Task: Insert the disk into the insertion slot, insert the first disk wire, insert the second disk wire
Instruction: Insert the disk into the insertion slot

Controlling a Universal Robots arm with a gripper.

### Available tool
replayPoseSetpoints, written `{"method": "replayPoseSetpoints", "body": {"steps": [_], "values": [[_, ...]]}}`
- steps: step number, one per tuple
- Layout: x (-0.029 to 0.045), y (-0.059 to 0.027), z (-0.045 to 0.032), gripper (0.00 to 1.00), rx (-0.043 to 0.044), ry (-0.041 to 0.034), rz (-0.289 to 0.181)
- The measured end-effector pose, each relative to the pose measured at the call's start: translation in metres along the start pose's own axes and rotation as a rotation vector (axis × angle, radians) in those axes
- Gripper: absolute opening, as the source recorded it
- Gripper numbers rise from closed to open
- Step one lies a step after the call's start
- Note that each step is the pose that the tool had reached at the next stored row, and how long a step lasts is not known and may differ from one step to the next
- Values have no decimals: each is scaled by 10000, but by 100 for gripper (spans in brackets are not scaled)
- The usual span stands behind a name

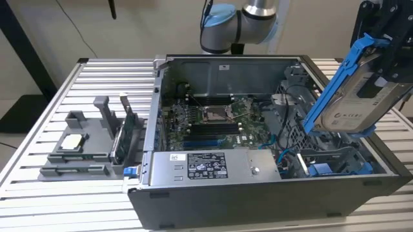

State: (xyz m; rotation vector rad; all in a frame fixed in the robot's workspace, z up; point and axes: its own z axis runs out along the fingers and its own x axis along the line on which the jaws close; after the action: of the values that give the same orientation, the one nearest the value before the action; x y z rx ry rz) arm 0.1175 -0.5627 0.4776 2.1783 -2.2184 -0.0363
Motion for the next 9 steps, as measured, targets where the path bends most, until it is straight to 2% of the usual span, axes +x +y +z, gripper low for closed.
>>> {"method": "replayPoseSetpoints", "body": {"steps": [9], "values": [[0,-2,61,33,1,21,1]]}}
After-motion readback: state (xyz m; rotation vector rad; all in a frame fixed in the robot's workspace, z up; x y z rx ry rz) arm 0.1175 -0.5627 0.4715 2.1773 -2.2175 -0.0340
